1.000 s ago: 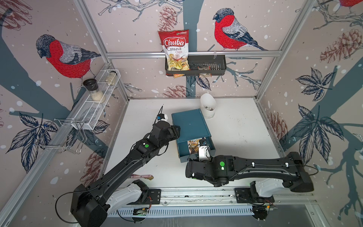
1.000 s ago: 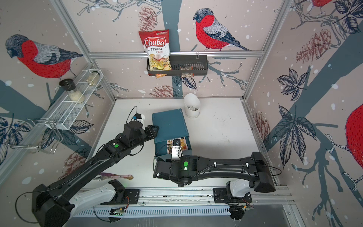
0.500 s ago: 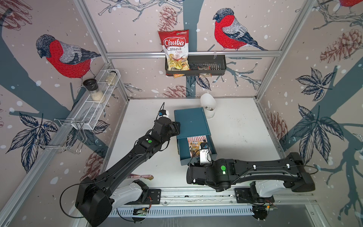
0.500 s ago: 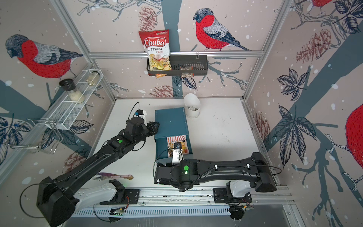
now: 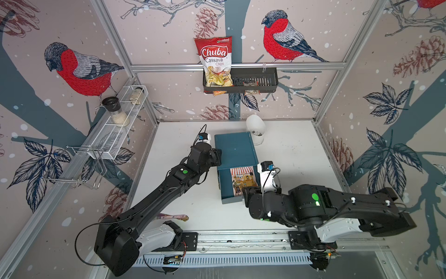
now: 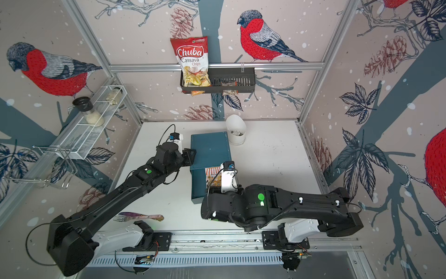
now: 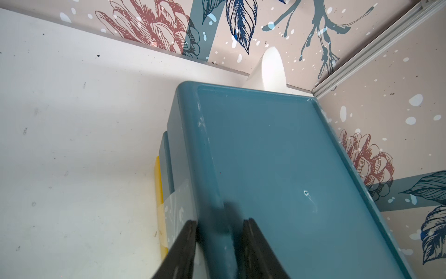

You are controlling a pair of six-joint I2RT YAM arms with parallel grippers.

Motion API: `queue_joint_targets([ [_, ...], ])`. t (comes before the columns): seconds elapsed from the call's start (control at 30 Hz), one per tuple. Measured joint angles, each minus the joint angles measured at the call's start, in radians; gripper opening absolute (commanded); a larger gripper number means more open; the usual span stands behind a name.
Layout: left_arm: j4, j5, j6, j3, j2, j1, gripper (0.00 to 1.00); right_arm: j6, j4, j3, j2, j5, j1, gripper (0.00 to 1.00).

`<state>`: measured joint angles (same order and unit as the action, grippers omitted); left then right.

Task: Take the seed bags out of the drawer
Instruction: Pick up the seed packet from the drawer.

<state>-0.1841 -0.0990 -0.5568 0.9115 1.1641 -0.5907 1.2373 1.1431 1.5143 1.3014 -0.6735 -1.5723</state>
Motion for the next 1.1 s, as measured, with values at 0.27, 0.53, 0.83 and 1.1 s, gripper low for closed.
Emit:
queue_joint_targets([
  [0.27, 0.019, 0.027, 0.047, 0.033, 0.045, 0.002, 0.41, -0.117, -0.109, -0.001, 0.106, 0.084, 0.188, 0.73],
  [0.53, -0.1, 0.018, 0.043, 0.072, -0.03, 0.004, 0.66, -0.134, -0.084, 0.019, 0.241, 0.112, 0.295, 0.73],
  [0.83, -0.166, 0.101, 0.01, 0.101, -0.11, 0.004, 0.55, -0.135, -0.109, -0.024, 0.291, 0.151, 0.343, 0.71],
  [1.1, -0.188, 0.161, -0.025, -0.014, -0.127, 0.004, 0.51, -0.135, -0.182, -0.048, 0.36, 0.188, 0.344, 0.66],
])
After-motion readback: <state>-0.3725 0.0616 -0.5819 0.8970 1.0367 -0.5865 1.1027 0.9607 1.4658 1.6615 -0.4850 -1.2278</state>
